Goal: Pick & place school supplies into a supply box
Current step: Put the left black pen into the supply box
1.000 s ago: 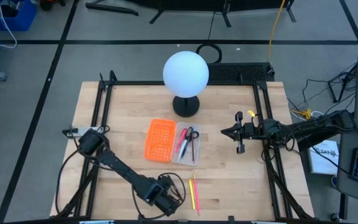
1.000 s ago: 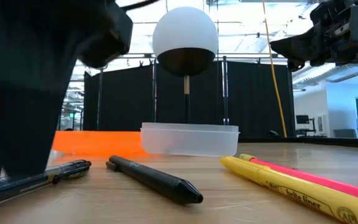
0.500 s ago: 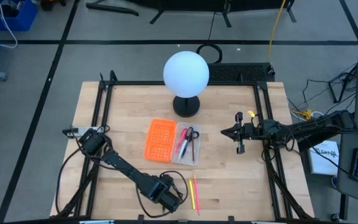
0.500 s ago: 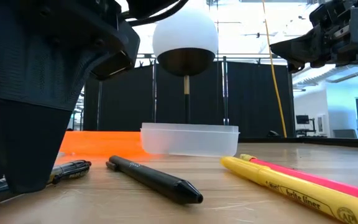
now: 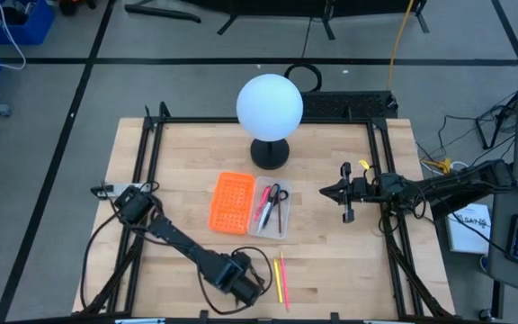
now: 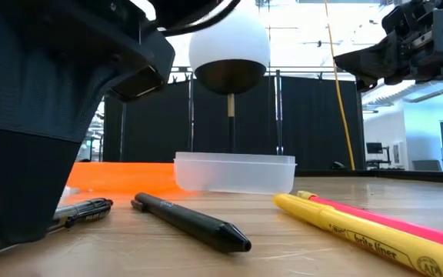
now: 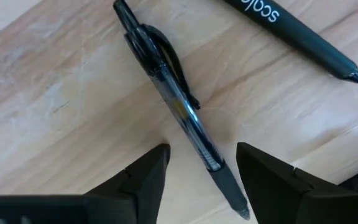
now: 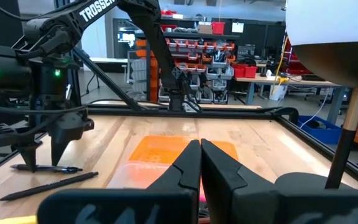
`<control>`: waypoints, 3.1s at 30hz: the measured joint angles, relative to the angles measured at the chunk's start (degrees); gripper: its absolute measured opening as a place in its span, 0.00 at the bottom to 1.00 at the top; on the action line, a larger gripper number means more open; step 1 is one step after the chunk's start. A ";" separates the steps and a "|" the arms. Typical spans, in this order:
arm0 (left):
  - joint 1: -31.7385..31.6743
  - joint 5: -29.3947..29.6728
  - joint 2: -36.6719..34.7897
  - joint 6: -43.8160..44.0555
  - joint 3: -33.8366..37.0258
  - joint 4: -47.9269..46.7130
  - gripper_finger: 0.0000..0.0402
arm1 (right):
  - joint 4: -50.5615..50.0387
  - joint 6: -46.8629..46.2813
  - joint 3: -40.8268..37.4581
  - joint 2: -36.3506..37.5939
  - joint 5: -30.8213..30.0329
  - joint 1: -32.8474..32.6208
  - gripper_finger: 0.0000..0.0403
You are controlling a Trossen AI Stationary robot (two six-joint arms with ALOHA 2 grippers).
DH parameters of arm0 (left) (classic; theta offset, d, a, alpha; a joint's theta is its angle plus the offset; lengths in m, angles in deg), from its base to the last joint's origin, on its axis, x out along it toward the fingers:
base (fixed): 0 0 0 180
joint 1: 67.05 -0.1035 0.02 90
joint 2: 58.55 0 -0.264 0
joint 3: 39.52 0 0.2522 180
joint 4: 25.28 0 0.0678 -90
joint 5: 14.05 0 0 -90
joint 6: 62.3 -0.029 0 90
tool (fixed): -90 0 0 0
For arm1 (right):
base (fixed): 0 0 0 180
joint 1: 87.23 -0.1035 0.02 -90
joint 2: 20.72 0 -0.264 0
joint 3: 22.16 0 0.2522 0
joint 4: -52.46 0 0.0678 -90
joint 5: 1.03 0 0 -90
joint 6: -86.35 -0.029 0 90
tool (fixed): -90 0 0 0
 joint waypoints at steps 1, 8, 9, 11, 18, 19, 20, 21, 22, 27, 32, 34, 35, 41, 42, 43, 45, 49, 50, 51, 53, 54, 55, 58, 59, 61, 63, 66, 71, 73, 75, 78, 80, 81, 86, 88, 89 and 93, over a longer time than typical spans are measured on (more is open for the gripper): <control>-0.16 -0.19 0.00 -0.26 0.00 -0.06 0.50 | 0.00 0.00 0.00 -0.02 0.00 0.00 0.01; 0.41 0.30 0.02 -1.29 0.00 -1.65 0.28 | -0.41 -1.20 0.00 -0.02 0.02 0.00 0.01; 0.68 0.73 0.02 -1.81 0.00 -1.83 0.24 | -0.39 -1.31 0.00 0.00 0.02 0.00 0.01; 1.12 1.28 0.02 -3.16 0.00 -2.13 0.16 | -0.55 -1.33 0.00 0.00 0.02 0.00 0.01; 1.46 4.33 0.02 -9.47 0.00 0.86 0.07 | -0.59 -1.22 0.00 0.00 0.02 0.00 0.01; 1.53 4.84 0.04 -10.39 -0.11 0.99 0.07 | -0.59 -1.22 0.00 0.00 0.02 0.00 0.01; 1.57 5.05 0.33 -10.95 -0.59 0.67 0.07 | -0.59 -1.31 0.00 0.00 0.02 0.00 0.01; 1.55 5.10 0.72 -11.17 -1.13 0.18 0.08 | -0.60 -1.55 0.00 -0.01 0.02 0.00 0.01; 1.59 5.58 0.78 -11.30 -1.56 -0.33 0.08 | -0.61 -1.75 0.00 0.00 0.03 0.00 0.01; 3.12 13.12 -2.34 -9.98 -2.87 -1.98 0.07 | -1.05 -1.95 0.00 -0.04 0.03 0.00 0.01; 3.50 20.02 -6.77 -9.79 -3.93 -2.11 0.07 | -1.70 -1.92 0.00 -0.04 -0.04 0.00 0.01; 3.50 20.81 -8.47 -9.76 -4.14 -1.49 0.07 | -1.70 -1.82 0.02 -0.03 -0.07 0.00 0.01; 3.32 20.95 -8.87 -9.76 -4.15 -1.41 0.06 | -1.70 -1.70 0.01 -0.02 -0.07 0.00 0.01; -1.36 22.04 -11.45 -8.07 -4.21 -1.37 0.06 | -1.66 -1.92 0.01 0.00 -0.07 0.00 0.01; -2.57 21.95 -11.72 -8.61 -4.22 -1.33 0.06 | -1.66 -1.90 0.02 -0.02 -0.07 0.00 0.01; -3.78 21.97 -11.78 -9.73 -4.19 -1.34 0.06 | -1.66 -1.72 0.02 0.00 -0.07 0.00 0.01; -6.43 21.83 -11.80 -12.45 -4.12 -1.45 0.06 | -1.68 -1.62 0.00 0.00 -0.07 0.00 0.01; -13.05 19.93 -12.60 -18.46 -4.16 -1.89 0.06 | -1.66 -1.53 0.01 0.00 -0.09 0.00 0.01; -14.72 19.66 -12.61 -19.86 -4.17 -1.67 0.06 | -1.66 -1.53 0.02 0.00 -0.10 0.00 0.01; -16.33 19.34 -12.61 -21.04 -4.17 -1.57 0.06 | -1.68 -1.51 0.02 -0.02 -0.11 0.00 0.01; -18.97 19.05 -12.88 -24.09 -4.17 -1.79 0.06 | -1.68 -1.53 0.02 0.00 -0.09 0.00 0.01; -20.13 18.92 -13.08 -25.06 -4.17 -1.87 0.06 | -1.69 -1.51 0.01 -0.02 -0.07 0.00 0.01; -21.28 18.60 -13.26 -25.86 -4.21 -2.03 0.06 | -1.70 -1.51 0.00 -0.02 -0.05 0.00 0.01; -24.35 17.78 -13.24 -27.95 -4.24 -3.20 0.06 | -1.70 -1.51 0.01 -0.02 -0.04 0.00 0.01; -25.36 17.32 -13.22 -28.32 -4.24 -4.29 0.06 | -1.73 -1.49 0.02 -0.02 -0.03 0.00 0.01; -27.29 16.19 -13.22 -29.00 -4.24 -6.29 0.06 | -1.75 -1.49 0.02 -0.02 -0.02 0.00 0.01; -28.94 15.71 -13.22 -29.22 -4.24 -7.46 0.06 | -1.80 -1.49 0.02 -0.02 -0.02 0.00 0.01; -30.79 14.90 -12.60 -29.43 -4.24 -7.57 0.06 | -1.89 -1.49 0.01 -0.03 0.00 0.00 0.01; -32.26 13.43 -11.25 -30.64 -4.26 -5.40 0.06 | -2.02 -1.49 0.02 -0.04 0.00 0.00 0.01; -32.26 13.06 -10.28 -30.83 -4.26 -4.38 0.06 | -1.79 -1.28 0.00 0.02 -0.06 0.00 0.01; -32.19 12.33 -9.24 -31.00 -4.26 -4.33 0.06 | -1.41 -0.87 0.01 0.00 -0.07 0.00 0.01; -32.13 12.01 -7.66 -30.60 -4.26 -4.61 0.06 | -1.29 0.09 0.02 -0.02 -0.09 0.00 0.01; -32.19 12.12 -6.94 -29.68 -4.24 -4.35 0.06 | -1.25 0.17 0.00 0.00 -0.11 0.00 0.01; -32.19 12.24 -6.71 -29.40 -4.24 -4.27 0.06 | -1.25 0.22 0.02 -0.02 -0.11 0.00 0.01; -32.23 12.17 -6.21 -27.94 -4.24 -4.37 0.08 | -1.22 0.22 0.00 0.00 -0.13 0.00 0.01; -32.41 11.69 -6.23 -27.93 -4.24 -4.39 0.08 | -1.22 0.22 0.02 0.00 -0.13 0.01 0.01; -32.41 11.08 -6.23 -27.91 -4.24 -4.39 0.08 | -1.22 0.22 0.02 0.00 -0.13 0.00 0.01; -32.41 10.35 -6.23 -27.97 -4.24 -4.43 0.09 | -1.24 0.07 0.01 0.00 -0.13 0.00 0.01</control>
